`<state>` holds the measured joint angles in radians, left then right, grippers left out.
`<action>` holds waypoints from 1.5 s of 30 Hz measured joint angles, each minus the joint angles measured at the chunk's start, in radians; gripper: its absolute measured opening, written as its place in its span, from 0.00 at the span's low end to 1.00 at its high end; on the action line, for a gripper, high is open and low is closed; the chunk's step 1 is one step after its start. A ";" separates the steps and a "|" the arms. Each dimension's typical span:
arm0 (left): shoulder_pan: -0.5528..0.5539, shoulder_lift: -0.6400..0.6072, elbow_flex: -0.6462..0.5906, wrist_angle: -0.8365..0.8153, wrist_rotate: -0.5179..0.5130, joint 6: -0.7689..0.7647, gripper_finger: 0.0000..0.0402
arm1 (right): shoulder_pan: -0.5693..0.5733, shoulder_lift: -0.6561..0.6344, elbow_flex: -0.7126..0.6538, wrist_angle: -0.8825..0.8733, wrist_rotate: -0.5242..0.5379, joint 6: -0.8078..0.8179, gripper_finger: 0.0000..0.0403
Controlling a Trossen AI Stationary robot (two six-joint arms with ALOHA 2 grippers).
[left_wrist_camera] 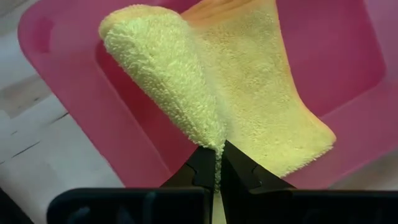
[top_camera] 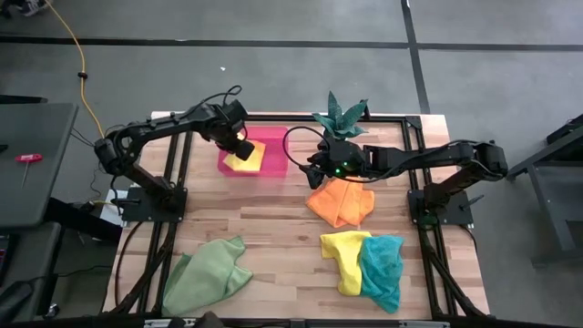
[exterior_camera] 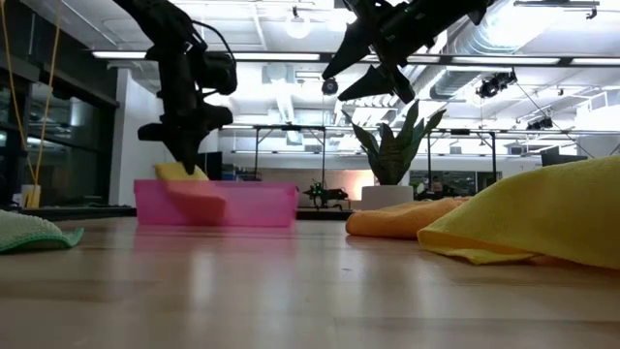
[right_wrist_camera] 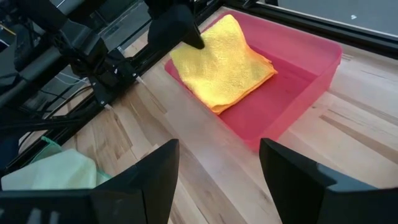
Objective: Fold microfiber towels
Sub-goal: Put the top yellow microfiber towel into the bin
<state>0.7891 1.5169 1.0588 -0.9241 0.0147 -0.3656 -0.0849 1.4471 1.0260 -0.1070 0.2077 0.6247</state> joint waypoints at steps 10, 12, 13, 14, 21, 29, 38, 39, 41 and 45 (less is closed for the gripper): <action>-0.040 0.000 0.000 0.000 -0.056 0.019 0.13 | 0.000 0.000 0.000 0.000 0.000 0.000 0.53; -0.037 0.000 0.004 -0.001 -0.058 0.022 0.18 | 0.000 0.000 0.000 0.000 0.000 0.000 0.53; -0.033 0.000 0.010 -0.001 -0.059 0.030 0.21 | 0.000 0.000 0.000 0.000 0.000 0.000 0.53; -0.030 0.000 0.019 -0.001 -0.061 0.041 0.24 | 0.000 0.000 0.000 0.000 0.000 0.000 0.53; -0.030 0.000 0.134 -0.045 -0.065 0.128 0.42 | 0.000 0.000 0.000 0.000 0.000 -0.004 0.53; -0.072 0.026 0.185 -0.045 -0.008 0.263 0.43 | 0.000 0.000 0.000 0.000 0.000 -0.004 0.53; -0.148 0.236 0.167 0.011 -0.027 0.255 0.03 | 0.000 0.000 0.000 0.000 -0.001 0.004 0.53; -0.151 0.258 0.170 0.013 -0.027 0.247 0.04 | 0.000 0.000 0.000 0.000 0.000 0.004 0.53; -0.150 0.297 0.174 0.011 -0.034 0.242 0.02 | 0.000 0.000 0.000 -0.001 -0.001 0.004 0.53; -0.141 0.349 0.175 0.011 -0.057 0.239 0.01 | 0.000 0.000 0.000 -0.008 -0.001 0.004 0.53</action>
<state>0.6479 1.8656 1.2335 -0.9134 -0.0424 -0.1267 -0.0851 1.4471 1.0258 -0.1151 0.2070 0.6285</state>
